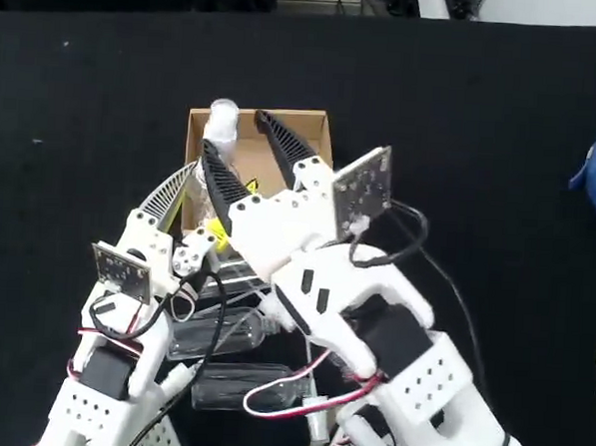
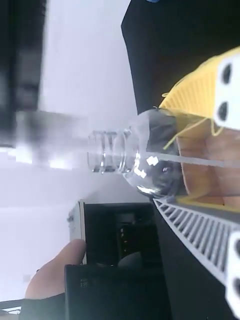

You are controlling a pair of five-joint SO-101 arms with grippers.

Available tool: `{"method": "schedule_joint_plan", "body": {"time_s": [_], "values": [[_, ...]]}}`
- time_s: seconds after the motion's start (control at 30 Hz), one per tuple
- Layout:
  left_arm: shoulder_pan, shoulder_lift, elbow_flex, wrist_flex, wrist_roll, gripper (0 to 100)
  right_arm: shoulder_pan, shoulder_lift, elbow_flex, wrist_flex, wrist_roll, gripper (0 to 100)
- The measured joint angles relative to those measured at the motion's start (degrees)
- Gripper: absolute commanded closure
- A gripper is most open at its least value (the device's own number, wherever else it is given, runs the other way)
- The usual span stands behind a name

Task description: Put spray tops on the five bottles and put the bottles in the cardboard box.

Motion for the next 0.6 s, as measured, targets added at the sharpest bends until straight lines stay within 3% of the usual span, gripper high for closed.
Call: {"method": "schedule_joint_plan", "body": {"time_s": [0.2,0.37,0.6], "values": [[0.0,0.0,0.0,0.0,0.0,97,0.1,0.0,-5.6,2.7,0.0,99.2],[0.0,0.0,0.0,0.0,0.0,97,1.1,0.0,-9.1,4.6,0.0,91.1],[0.0,0.0,0.0,0.0,0.0,97,12.5,-4.9,-13.9,19.7,0.0,89.2]]}}
